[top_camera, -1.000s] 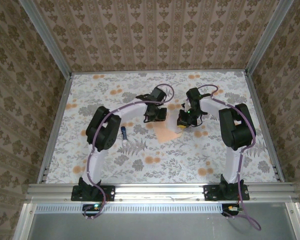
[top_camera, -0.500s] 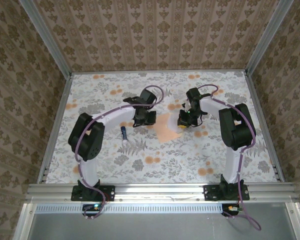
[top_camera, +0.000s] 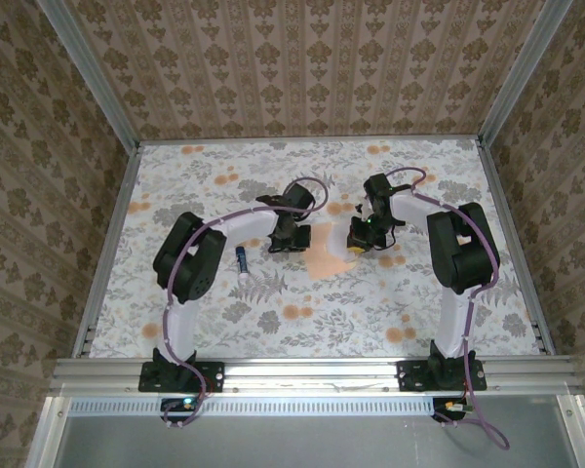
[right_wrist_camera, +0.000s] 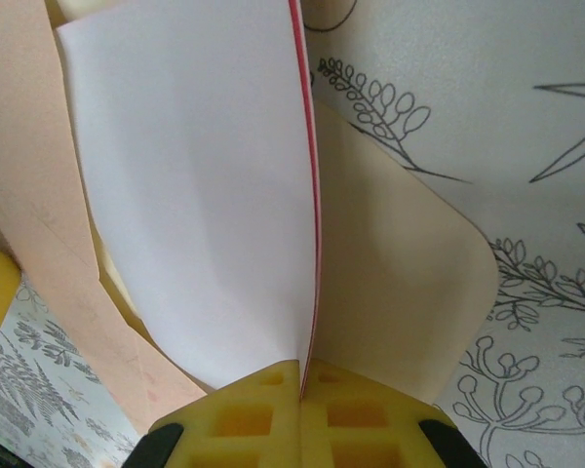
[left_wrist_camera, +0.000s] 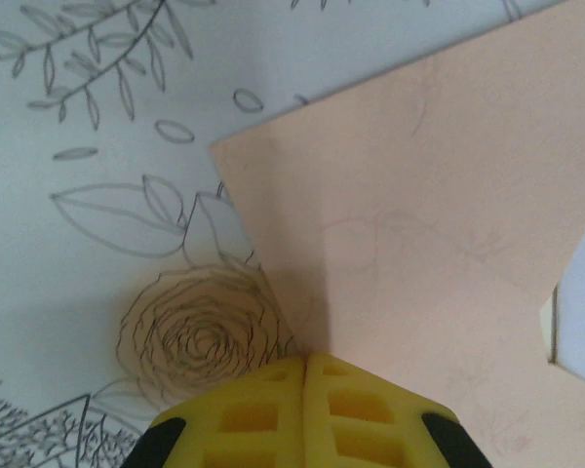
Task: Place the letter into the envelope and seal it
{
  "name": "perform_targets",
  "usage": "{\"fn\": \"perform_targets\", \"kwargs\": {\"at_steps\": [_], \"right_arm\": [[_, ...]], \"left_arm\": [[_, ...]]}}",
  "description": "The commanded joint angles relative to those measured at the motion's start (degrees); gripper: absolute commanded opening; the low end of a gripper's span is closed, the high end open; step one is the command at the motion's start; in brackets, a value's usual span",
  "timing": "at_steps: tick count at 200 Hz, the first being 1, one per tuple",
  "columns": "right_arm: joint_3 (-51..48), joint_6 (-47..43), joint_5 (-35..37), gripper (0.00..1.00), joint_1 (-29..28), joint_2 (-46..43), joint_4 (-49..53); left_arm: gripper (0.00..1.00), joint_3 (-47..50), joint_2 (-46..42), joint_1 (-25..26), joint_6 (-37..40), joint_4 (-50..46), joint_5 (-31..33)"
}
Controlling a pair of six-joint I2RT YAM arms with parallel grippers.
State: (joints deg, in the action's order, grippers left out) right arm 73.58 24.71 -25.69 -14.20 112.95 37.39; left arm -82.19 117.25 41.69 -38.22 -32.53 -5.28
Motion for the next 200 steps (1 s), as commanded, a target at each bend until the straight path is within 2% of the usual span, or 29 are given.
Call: {"fn": "perform_targets", "kwargs": {"at_steps": [1, 55, 200], "right_arm": [[-1.0, 0.8, 1.0, 0.00, -0.1, -1.9, -0.1], [-1.4, -0.1, -0.1, 0.00, -0.1, -1.7, -0.7], [0.5, 1.9, -1.8, 0.00, -2.1, 0.3, -3.8]], "left_arm": [[0.00, -2.6, 2.4, 0.1, -0.5, 0.6, -0.2], [0.00, -5.0, 5.2, 0.2, -0.5, 1.8, -1.7], [0.00, -5.0, 5.7, 0.9, -1.2, 2.6, -3.0]]}}
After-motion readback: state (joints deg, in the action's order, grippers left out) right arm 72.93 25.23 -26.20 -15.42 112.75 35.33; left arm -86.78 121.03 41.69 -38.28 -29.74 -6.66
